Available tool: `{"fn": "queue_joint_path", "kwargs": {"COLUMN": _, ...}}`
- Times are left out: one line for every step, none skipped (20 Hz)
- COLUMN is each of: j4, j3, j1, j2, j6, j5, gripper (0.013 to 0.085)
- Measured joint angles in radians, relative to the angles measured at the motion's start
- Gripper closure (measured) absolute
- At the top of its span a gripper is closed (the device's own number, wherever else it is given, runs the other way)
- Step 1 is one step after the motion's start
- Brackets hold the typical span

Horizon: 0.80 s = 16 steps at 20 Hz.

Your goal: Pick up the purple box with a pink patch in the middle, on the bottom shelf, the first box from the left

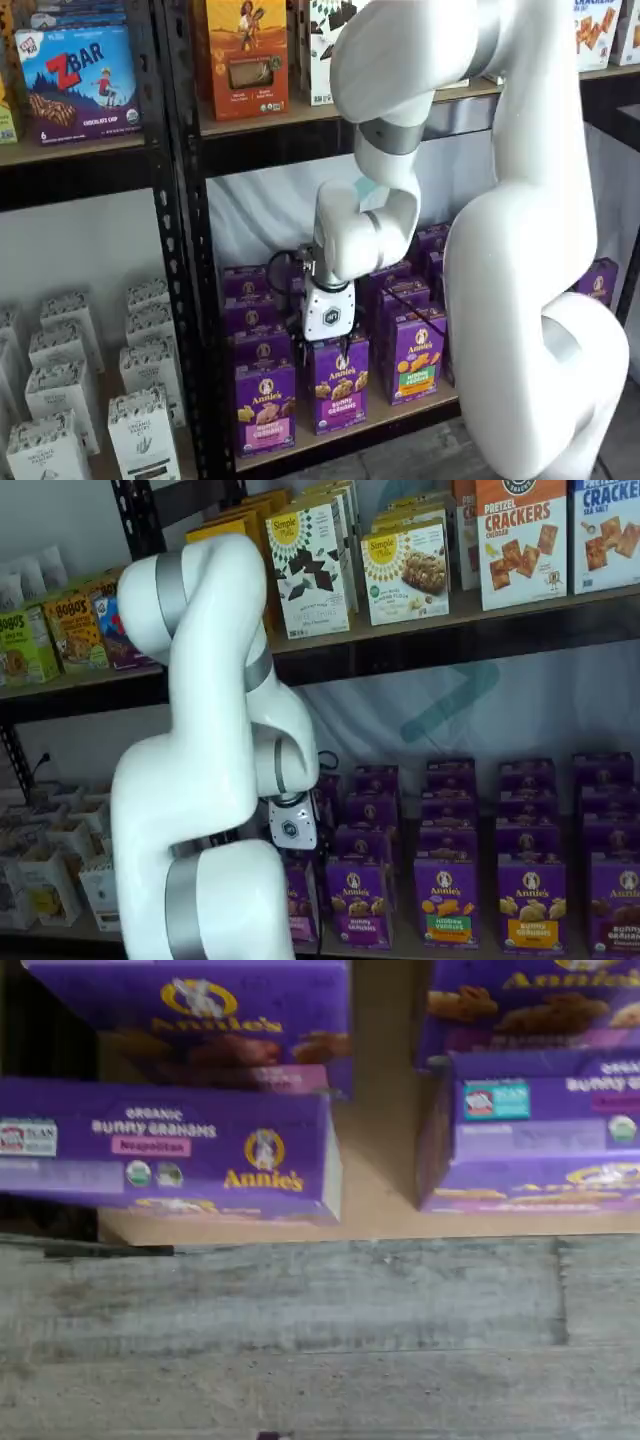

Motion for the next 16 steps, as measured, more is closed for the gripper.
{"fn": "queue_joint_path", "kwargs": {"j4": 0.010, "j3": -0.023, "j1": 0.003, "j2": 0.015, "j6": -0.006, "j5": 0.010, "gripper": 0.0130}}
{"fn": "queue_joint_path", "kwargs": {"j4": -0.001, "j3": -0.047, "j1": 0.004, "j2": 0.032, "j6": 0.007, "j5": 0.024, "gripper": 0.0130}}
{"fn": "queue_joint_path", "kwargs": {"j4": -0.006, "j3": -0.068, "j1": 0.005, "j2": 0.048, "j6": 0.014, "j5": 0.035, "gripper": 0.0130}}
{"fn": "queue_joint_path", "kwargs": {"j4": -0.007, "j3": -0.088, "j1": 0.006, "j2": 0.064, "j6": 0.016, "j5": 0.042, "gripper": 0.0130}}
{"fn": "queue_joint_path", "kwargs": {"j4": -0.012, "j3": -0.111, "j1": 0.007, "j2": 0.082, "j6": 0.023, "j5": 0.050, "gripper": 0.0130}}
{"fn": "queue_joint_path", "kwargs": {"j4": -0.014, "j3": -0.131, "j1": 0.008, "j2": 0.099, "j6": 0.026, "j5": 0.058, "gripper": 0.0130}}
{"fn": "queue_joint_path", "kwargs": {"j4": -0.014, "j3": -0.148, "j1": 0.009, "j2": 0.113, "j6": 0.027, "j5": 0.063, "gripper": 0.0130}}
{"fn": "queue_joint_path", "kwargs": {"j4": -0.015, "j3": -0.163, "j1": 0.010, "j2": 0.126, "j6": 0.028, "j5": 0.066, "gripper": 0.0130}}
{"fn": "queue_joint_path", "kwargs": {"j4": -0.013, "j3": -0.173, "j1": 0.011, "j2": 0.134, "j6": 0.028, "j5": 0.068, "gripper": 0.0130}}
{"fn": "queue_joint_path", "kwargs": {"j4": -0.014, "j3": -0.182, "j1": 0.012, "j2": 0.143, "j6": 0.030, "j5": 0.069, "gripper": 0.0130}}
{"fn": "queue_joint_path", "kwargs": {"j4": -0.024, "j3": -0.193, "j1": 0.012, "j2": 0.153, "j6": 0.040, "j5": 0.069, "gripper": 0.0130}}
{"fn": "queue_joint_path", "kwargs": {"j4": -0.037, "j3": -0.210, "j1": 0.013, "j2": 0.169, "j6": 0.053, "j5": 0.067, "gripper": 0.0130}}
{"fn": "queue_joint_path", "kwargs": {"j4": -0.047, "j3": -0.230, "j1": 0.015, "j2": 0.186, "j6": 0.064, "j5": 0.063, "gripper": 0.0130}}
{"fn": "queue_joint_path", "kwargs": {"j4": -0.050, "j3": -0.248, "j1": 0.017, "j2": 0.201, "j6": 0.069, "j5": 0.061, "gripper": 0.0130}}
{"fn": "queue_joint_path", "kwargs": {"j4": -0.047, "j3": -0.261, "j1": 0.020, "j2": 0.212, "j6": 0.068, "j5": 0.058, "gripper": 0.0130}}
{"fn": "queue_joint_path", "kwargs": {"j4": -0.042, "j3": -0.273, "j1": 0.022, "j2": 0.223, "j6": 0.065, "j5": 0.054, "gripper": 0.0130}}
